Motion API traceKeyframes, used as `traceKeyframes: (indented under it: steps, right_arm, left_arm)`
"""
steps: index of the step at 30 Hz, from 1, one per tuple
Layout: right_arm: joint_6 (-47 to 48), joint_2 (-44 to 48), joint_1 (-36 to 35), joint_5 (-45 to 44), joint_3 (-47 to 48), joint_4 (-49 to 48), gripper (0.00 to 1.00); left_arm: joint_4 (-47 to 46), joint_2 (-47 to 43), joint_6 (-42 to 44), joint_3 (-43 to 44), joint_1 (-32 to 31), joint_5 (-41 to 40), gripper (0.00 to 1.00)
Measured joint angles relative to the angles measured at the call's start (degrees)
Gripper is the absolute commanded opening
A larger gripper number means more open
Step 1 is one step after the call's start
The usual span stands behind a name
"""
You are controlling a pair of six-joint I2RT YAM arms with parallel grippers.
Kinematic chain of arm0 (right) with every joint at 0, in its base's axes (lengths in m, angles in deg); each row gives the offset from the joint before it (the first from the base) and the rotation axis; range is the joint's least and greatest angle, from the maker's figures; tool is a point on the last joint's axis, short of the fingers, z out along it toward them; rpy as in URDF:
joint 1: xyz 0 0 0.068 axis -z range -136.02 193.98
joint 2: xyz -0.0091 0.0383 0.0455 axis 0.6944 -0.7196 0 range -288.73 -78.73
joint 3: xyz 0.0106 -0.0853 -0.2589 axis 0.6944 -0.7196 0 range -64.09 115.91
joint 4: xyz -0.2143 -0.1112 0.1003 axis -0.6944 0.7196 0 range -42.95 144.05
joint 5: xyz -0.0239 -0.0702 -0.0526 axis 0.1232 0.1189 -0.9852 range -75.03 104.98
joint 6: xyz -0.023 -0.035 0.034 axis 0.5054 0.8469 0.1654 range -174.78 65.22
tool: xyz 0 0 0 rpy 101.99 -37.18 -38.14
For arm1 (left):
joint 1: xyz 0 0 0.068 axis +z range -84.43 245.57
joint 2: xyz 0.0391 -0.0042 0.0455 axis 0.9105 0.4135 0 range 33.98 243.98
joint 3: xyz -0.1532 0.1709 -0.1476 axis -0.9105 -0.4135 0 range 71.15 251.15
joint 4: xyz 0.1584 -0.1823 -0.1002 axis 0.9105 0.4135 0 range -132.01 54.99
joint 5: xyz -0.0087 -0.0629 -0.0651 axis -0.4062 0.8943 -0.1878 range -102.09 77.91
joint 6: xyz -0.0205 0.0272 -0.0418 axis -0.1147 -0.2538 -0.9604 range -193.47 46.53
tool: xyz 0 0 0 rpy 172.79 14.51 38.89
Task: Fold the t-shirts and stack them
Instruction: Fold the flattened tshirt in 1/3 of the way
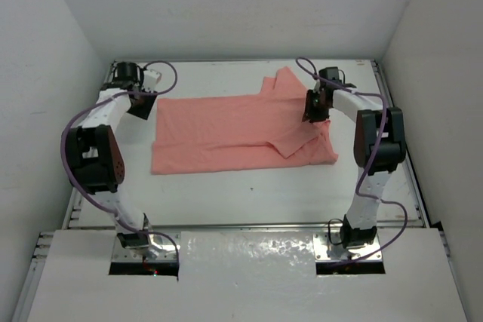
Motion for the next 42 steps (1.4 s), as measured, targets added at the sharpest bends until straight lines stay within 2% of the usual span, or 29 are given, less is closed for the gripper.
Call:
traceKeyframes:
  steps: [1,3,5,9,11,12,14,16,19,23,27,29,30,31,32,33,34,35,37,42]
  right_arm:
    - [0.0,-0.3,0.1,0.0,0.6,0.4,0.56]
    - [0.0,-0.4,0.2,-0.3,1.6,1.7,0.71]
    - [0.5,-0.4,0.3,-1.4,3.2,4.0,0.79]
    - [1.5,1.0,1.0,-4.8,4.0,7.6,0.76]
    - [1.6,4.7,2.1,-6.5,1.0,8.5,0.70]
    - [1.6,7.9,3.1,-7.0,-1.8,8.8,0.62]
    - [1.4,15.1,5.8,-7.2,-8.3,9.3,0.61]
    - [1.2,21.5,8.5,-6.7,-14.6,9.2,0.65]
    - [0.7,27.1,11.8,-4.3,-23.0,7.7,0.66]
    - [-0.5,28.1,14.9,1.0,-31.8,4.5,0.66]
    - [-1.2,26.5,15.7,5.6,-33.0,2.2,0.63]
    - [-1.6,25.7,15.7,7.2,-32.9,0.2,0.61]
    - [-1.8,25.5,15.6,7.5,-33.0,-0.6,0.58]
    - [-2.0,25.4,15.6,7.6,-33.0,-1.2,0.54]
    - [-2.4,25.2,15.6,7.8,-33.0,-1.8,0.42]
    - [-2.6,24.9,15.6,7.7,-33.0,-2.4,0.33]
    - [-2.7,24.5,15.6,7.6,-33.0,-2.8,0.25]
    - [-2.9,23.9,15.6,7.4,-33.0,-2.9,0.12]
    - [-3.5,23.0,15.8,6.8,-33.2,-3.1,0.02]
    - [-3.9,22.9,16.0,3.8,-33.8,-2.2,0.00]
  left_arm:
    - [-0.7,-0.3,0.0,1.0,0.2,0.1,0.43]
    - [-1.0,-1.9,0.0,0.7,-0.8,0.4,0.43]
    - [0.2,-3.7,-0.7,-0.6,-2.9,0.9,0.44]
    - [5.0,-5.7,-3.2,-4.6,-4.1,5.0,0.46]
    - [7.8,-6.5,-4.5,-8.0,-2.6,7.0,0.48]
    - [8.8,-6.9,-4.9,-9.7,-2.0,7.5,0.49]
    - [11.2,-7.6,-5.9,-13.4,-0.7,8.4,0.49]
    - [12.3,-8.0,-6.6,-15.7,-0.4,8.8,0.50]
    - [12.1,-8.3,-7.7,-18.0,-0.4,9.9,0.51]
    - [10.4,-8.1,-8.9,-19.0,-0.4,10.9,0.51]
    - [7.0,-6.9,-10.0,-19.5,-0.4,11.5,0.51]
    - [5.3,-6.1,-10.4,-20.6,-0.4,11.5,0.44]
    - [4.9,-5.5,-10.5,-21.1,-0.4,11.5,0.33]
    - [4.5,-5.0,-10.6,-21.6,-0.4,11.5,0.27]
    - [4.4,-4.5,-10.5,-22.0,-0.4,11.5,0.22]
    - [4.3,-4.4,-10.3,-22.1,-0.4,11.2,0.07]
    - [4.0,-4.4,-10.6,-22.2,-0.4,11.3,0.00]
    - [3.7,-4.4,-10.4,-22.3,-0.4,11.4,0.00]
    - [3.6,-4.4,-10.3,-22.3,-0.4,11.6,0.00]
    - [3.6,-4.4,-9.2,-22.3,0.0,9.9,0.00]
